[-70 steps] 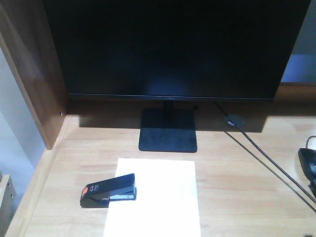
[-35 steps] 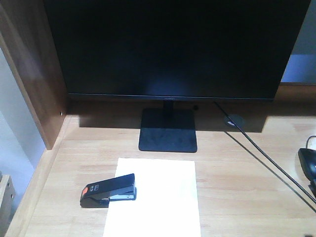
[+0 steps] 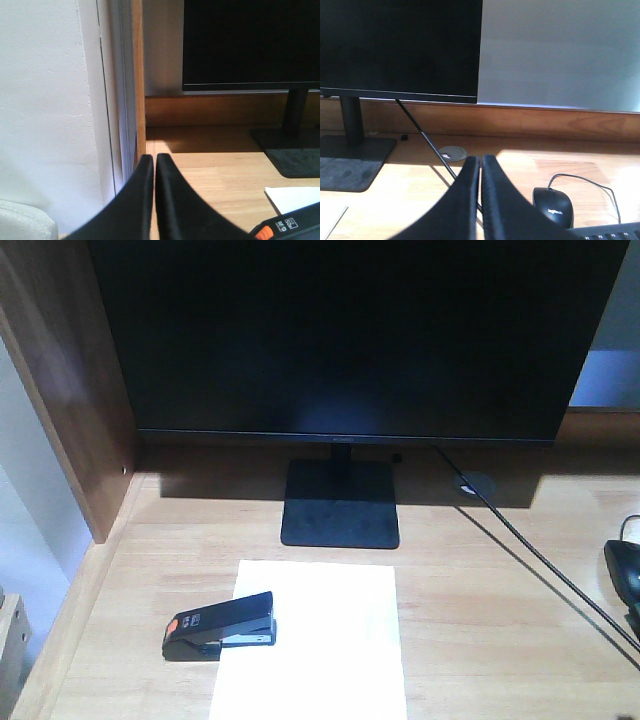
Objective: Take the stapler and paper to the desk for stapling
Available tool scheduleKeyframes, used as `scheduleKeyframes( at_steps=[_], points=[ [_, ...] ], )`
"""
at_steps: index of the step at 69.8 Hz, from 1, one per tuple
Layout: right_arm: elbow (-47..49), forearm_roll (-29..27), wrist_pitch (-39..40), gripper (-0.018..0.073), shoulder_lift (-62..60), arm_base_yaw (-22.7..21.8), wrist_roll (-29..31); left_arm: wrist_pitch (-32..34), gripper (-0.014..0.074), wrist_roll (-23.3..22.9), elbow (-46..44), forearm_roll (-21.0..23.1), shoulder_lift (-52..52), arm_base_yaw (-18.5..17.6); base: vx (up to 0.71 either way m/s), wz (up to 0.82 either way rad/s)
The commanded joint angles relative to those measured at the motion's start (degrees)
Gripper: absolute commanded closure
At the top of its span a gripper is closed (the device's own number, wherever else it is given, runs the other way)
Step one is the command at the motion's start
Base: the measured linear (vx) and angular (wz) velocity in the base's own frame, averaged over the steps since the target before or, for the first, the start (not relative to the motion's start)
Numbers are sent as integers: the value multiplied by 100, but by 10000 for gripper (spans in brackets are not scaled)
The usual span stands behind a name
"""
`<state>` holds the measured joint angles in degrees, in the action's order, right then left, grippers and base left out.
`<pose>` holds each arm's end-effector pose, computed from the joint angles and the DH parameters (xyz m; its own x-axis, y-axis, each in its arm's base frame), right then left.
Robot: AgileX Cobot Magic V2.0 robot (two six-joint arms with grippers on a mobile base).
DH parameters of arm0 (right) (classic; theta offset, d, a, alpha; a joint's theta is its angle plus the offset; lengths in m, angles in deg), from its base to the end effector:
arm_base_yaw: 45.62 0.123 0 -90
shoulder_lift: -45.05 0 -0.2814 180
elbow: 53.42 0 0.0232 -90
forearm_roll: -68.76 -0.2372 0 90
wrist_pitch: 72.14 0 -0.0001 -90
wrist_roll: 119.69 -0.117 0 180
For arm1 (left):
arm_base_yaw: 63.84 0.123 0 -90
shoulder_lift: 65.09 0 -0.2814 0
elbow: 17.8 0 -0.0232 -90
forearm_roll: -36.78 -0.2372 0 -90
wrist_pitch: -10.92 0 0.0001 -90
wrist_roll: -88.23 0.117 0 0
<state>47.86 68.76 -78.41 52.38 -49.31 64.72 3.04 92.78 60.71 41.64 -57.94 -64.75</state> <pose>0.0727 -0.0047 0.1936 -0.0452 -0.0741 -0.9962 0.0611 0.9952 -0.0768 0.0723 -0.0025 0.1918 -0.0614 -0.0036 -0.9981 0.0272 0.9996 -0.0053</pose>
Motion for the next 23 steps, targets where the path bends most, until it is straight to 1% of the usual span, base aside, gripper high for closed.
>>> scheduleKeyframes(
  at_steps=[1, 23],
  points=[
    [-23, 38, 450, 565, -55, -30, 14, 437, 603, -51, 55, 67, -84, -8, 0, 0],
    [-23, 38, 450, 565, -55, -30, 14, 437, 603, -51, 55, 67, -84, -8, 0, 0]
  ],
)
